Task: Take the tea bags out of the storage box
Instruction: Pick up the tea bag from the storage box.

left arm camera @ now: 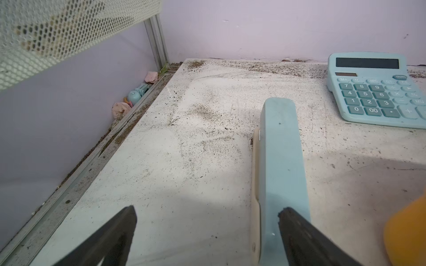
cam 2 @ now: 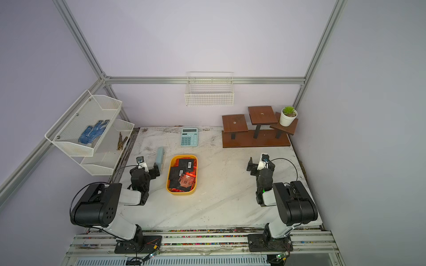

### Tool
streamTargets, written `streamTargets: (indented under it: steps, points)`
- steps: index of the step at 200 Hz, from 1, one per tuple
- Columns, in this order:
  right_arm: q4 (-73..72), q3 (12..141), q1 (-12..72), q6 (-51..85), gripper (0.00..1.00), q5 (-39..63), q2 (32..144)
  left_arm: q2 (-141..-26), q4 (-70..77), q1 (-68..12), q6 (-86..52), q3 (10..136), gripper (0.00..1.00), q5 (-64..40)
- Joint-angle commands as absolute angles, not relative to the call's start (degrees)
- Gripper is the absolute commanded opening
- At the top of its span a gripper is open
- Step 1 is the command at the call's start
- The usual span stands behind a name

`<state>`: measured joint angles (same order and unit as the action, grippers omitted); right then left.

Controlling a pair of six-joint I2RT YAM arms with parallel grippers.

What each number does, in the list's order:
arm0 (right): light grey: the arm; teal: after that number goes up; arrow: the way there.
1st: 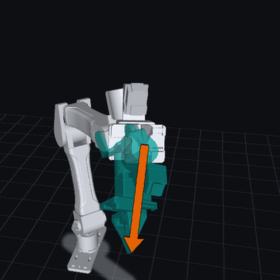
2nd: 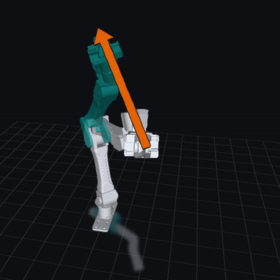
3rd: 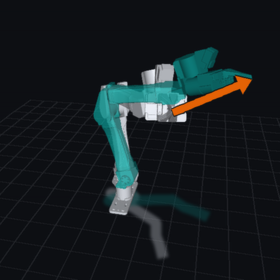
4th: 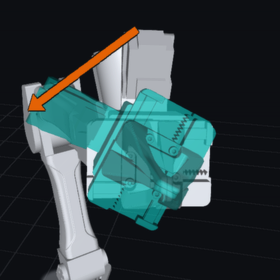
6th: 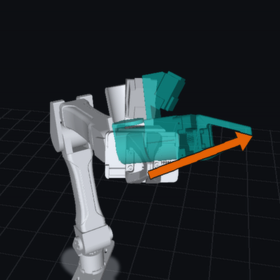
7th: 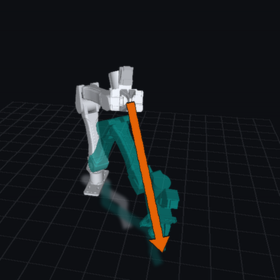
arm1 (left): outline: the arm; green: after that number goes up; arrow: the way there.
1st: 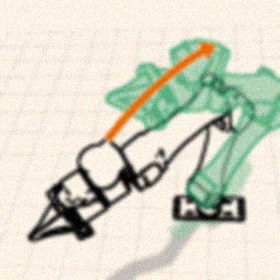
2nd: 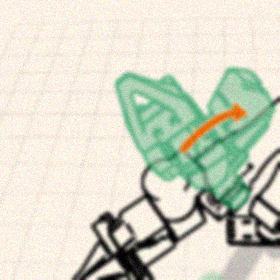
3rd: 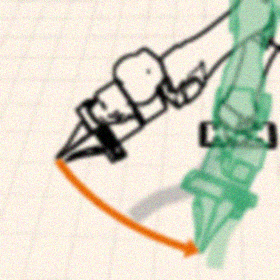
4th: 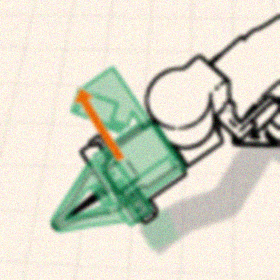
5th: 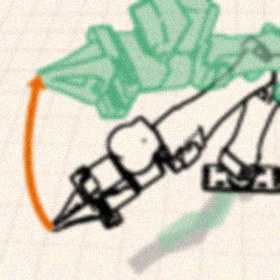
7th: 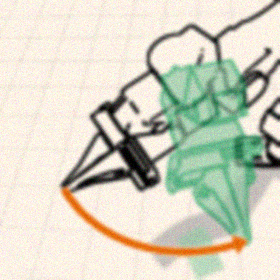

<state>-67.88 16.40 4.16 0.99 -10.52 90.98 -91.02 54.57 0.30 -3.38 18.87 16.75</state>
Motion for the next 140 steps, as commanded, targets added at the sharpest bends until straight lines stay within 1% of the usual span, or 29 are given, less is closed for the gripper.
streamTargets:
  steps: [1,140]
  points:
    - [-67.55,16.7,3.83,1.14,1.0,-9.32,90.35,-89.52,55.88,0.12,-2.7,20.51,1.0,17.27]
    - [-66.67,17.23,3.62,1.72,1.0,-9.27,90.62,-89.82,54.47,0.11,-3.13,21.31,1.0,17.68]
